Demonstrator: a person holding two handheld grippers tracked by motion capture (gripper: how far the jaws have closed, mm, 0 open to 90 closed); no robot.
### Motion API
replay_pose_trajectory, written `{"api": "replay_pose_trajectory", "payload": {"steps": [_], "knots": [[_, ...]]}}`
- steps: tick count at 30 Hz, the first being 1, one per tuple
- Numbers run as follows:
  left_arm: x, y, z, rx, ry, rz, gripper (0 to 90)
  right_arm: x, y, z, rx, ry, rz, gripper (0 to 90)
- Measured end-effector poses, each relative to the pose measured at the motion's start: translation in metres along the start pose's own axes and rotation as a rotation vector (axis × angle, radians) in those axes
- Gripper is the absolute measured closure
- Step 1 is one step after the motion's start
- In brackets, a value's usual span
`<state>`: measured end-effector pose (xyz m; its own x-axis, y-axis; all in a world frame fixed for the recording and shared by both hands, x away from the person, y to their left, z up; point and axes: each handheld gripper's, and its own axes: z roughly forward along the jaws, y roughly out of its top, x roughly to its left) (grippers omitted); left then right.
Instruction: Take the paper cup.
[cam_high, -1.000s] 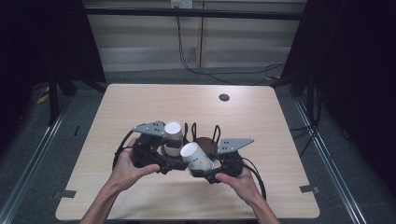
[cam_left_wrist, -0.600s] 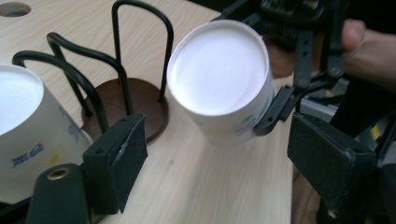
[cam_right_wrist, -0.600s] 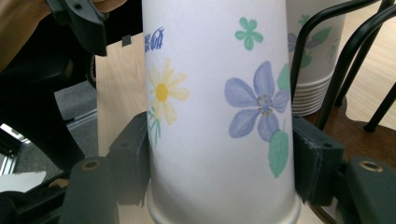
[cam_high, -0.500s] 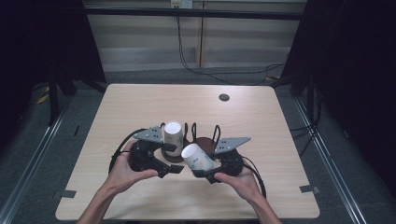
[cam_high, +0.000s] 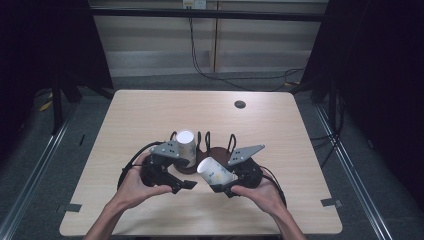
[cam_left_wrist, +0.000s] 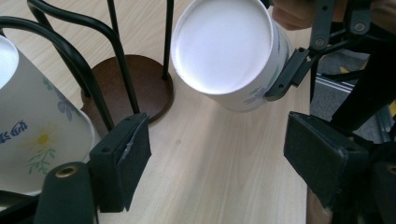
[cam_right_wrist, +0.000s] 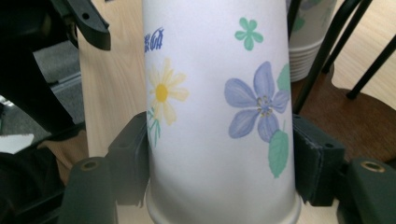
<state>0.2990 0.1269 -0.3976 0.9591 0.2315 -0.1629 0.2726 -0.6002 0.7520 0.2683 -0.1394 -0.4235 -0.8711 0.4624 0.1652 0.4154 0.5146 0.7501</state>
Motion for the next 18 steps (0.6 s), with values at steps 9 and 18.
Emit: {"api": "replay_pose_trajectory", "payload": {"steps": [9,18], "knots": [[0.001,-0.002,-0.001,0.010,-0.011,0.003,25.1,0.003,0.004,-0.002,0.062,-0.017,-0.036,31.6],[0.001,-0.001,-0.001,0.017,-0.014,0.027,24.7,0.007,0.013,0.002,0.120,-0.026,-0.093,31.8]]}}
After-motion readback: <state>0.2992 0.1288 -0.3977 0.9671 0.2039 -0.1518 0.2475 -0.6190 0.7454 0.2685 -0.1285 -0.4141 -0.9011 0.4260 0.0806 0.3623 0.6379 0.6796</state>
